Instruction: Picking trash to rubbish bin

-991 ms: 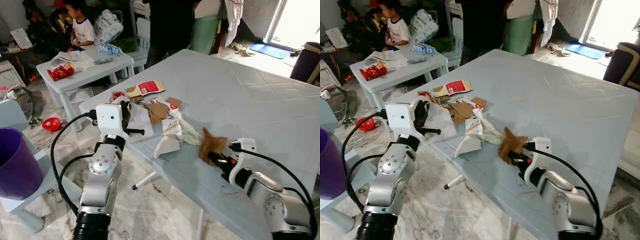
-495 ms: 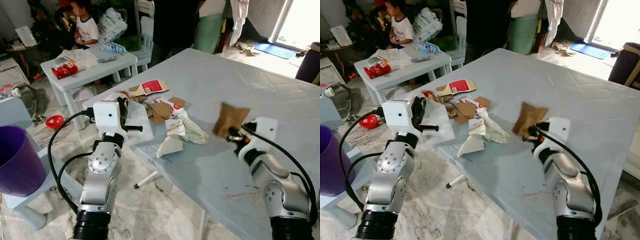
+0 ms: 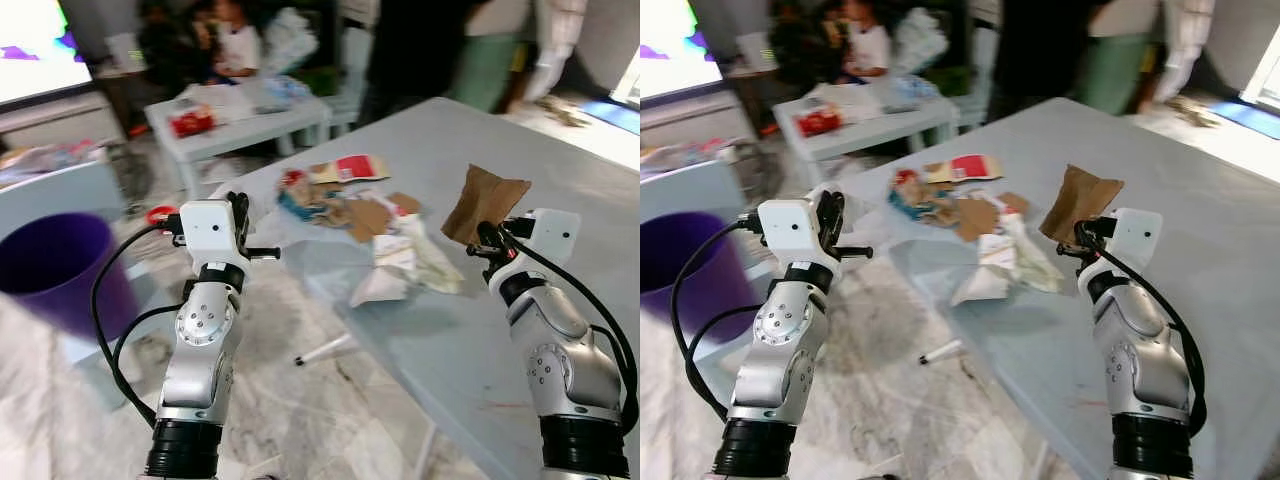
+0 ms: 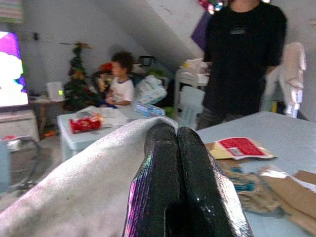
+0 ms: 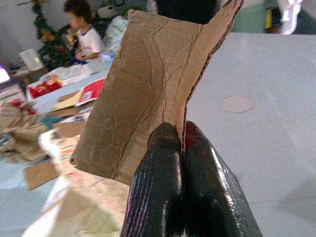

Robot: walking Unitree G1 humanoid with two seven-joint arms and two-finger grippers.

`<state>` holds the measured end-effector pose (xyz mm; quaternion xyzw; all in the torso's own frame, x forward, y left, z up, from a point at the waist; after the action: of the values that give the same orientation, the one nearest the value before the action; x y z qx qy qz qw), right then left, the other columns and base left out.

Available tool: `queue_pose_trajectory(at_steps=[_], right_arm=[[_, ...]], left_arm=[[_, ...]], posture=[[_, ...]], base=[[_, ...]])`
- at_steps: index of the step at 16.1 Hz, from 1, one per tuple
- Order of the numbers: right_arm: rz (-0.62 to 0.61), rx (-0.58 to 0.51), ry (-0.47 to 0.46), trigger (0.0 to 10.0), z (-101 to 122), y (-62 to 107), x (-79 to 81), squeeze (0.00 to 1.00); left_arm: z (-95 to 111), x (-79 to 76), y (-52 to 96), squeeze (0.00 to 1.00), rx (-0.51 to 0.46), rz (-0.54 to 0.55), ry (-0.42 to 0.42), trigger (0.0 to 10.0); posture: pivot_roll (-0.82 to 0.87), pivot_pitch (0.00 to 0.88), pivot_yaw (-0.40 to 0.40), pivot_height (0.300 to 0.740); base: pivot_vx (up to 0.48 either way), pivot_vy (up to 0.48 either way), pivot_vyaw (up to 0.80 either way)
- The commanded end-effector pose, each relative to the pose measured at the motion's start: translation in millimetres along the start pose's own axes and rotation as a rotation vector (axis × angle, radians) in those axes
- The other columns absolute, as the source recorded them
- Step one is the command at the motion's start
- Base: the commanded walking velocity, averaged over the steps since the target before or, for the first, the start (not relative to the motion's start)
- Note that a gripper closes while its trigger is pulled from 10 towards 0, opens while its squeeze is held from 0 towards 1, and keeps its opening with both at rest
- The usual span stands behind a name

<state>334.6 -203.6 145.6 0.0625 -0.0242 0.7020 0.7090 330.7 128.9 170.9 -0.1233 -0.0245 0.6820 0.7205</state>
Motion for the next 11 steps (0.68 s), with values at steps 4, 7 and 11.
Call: queue_pose_trajectory(at_steps=[4, 7, 11], right_arm=[[0.018, -0.024, -0.015, 0.0, 4.6, -1.9, 5.1, 0.0], [0.043, -0.035, -0.027, 0.0, 5.2, 0.1, 8.4, 0.0], [0.073, -0.04, -0.032, 0.0, 7.1, -0.7, 14.2, 0.0]], left_arm=[[4.8, -1.6, -1.9, 0.0, -0.014, -0.001, 0.011, 0.0], [5.6, -4.7, -3.1, 0.0, -0.012, -0.015, 0.021, 0.0], [5.6, 3.3, -3.4, 0.0, -0.004, 0.039, 0.054, 0.0]], posture=[[-0.01, 0.0, -0.006, 0.74], [-0.02, 0.0, -0.002, 0.74], [-0.01, 0.0, -0.007, 0.74]], base=[[0.0, 0.0, 0.8], [0.0, 0.0, 0.8], [0.0, 0.0, 0.8]])
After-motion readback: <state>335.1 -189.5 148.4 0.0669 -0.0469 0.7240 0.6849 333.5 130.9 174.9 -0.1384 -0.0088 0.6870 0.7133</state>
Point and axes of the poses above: a point about 5 cm out from each wrist's last joint towards the gripper, its own y axis pointing back from the gripper into the wrist, its own z axis along the axis of the wrist's last joint, x = y × z, the point moved 2 cm from there along -y, pointing out of the wrist towards the gripper, and after that the axes turned 5 degrees about y, right-handed, at the moved point
